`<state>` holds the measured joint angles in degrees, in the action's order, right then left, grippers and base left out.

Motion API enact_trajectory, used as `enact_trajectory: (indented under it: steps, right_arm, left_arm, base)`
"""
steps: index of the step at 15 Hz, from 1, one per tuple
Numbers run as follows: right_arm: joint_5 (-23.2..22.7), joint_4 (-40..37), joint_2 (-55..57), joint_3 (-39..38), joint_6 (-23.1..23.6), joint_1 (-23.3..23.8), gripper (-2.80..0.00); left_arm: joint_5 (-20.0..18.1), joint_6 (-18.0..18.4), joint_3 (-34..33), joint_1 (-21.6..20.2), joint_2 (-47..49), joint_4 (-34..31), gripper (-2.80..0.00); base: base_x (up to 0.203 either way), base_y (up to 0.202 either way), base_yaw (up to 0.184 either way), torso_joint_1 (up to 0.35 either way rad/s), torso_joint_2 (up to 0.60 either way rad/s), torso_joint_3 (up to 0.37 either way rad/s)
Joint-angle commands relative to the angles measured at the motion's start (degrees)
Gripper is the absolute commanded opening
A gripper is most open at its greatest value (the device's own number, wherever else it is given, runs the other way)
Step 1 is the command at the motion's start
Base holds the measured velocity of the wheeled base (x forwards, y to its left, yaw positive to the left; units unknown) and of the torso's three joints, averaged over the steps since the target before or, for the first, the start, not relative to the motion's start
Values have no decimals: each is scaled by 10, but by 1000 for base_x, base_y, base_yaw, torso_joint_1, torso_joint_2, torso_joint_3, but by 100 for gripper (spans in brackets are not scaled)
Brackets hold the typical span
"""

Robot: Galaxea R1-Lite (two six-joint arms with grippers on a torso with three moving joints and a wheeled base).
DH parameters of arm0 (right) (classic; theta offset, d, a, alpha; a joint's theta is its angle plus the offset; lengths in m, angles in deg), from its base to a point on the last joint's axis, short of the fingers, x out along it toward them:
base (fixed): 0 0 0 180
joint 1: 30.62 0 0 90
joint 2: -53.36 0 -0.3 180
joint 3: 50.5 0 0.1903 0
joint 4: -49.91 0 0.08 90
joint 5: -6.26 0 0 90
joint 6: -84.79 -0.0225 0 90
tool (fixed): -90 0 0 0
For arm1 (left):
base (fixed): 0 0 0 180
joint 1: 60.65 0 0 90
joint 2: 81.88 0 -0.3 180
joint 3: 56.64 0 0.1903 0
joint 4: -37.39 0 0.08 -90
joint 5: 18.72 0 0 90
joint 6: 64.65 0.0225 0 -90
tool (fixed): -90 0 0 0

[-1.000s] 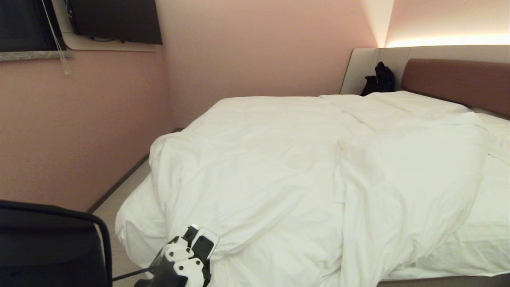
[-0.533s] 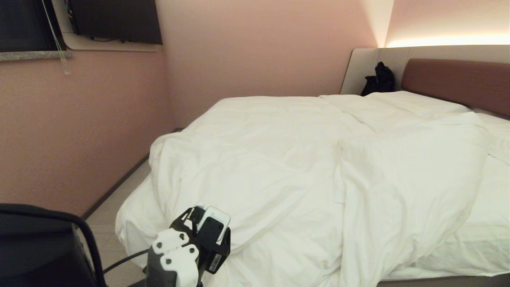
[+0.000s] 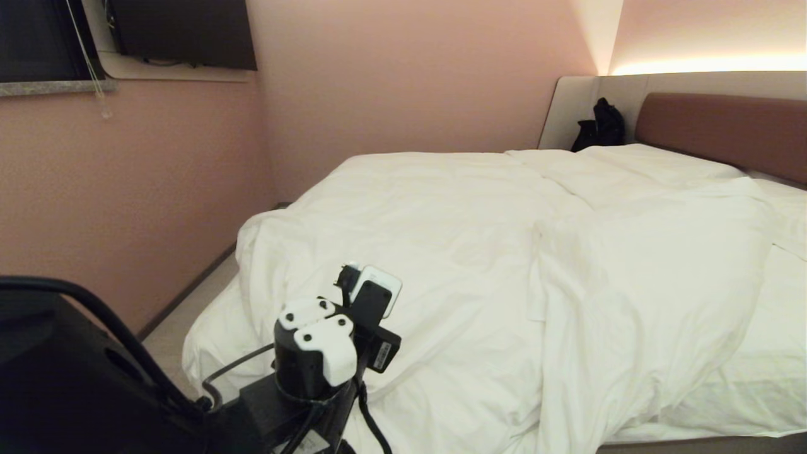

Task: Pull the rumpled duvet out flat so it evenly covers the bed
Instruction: Flatten the corners of the folded blanket

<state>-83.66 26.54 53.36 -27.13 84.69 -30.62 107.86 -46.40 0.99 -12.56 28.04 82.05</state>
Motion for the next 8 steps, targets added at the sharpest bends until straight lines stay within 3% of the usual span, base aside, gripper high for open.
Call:
enact_trajectory:
  steps: [1,5,8]
  right_arm:
    - [0,0,0,0,0,0,-280]
    - [0,0,0,0,-1,0,-280]
    - [0,0,0,0,0,0,-280]
  left_arm:
    - [-1,0,84,0,10,-64,-280]
    - [-1,9,209,0,67,-169,-280]
    - [-2,48,286,0,140,-186,-280]
  base:
    - [0,0,0,0,0,0]
    - [0,0,0,0,0,0]
    - [0,0,0,0,0,0]
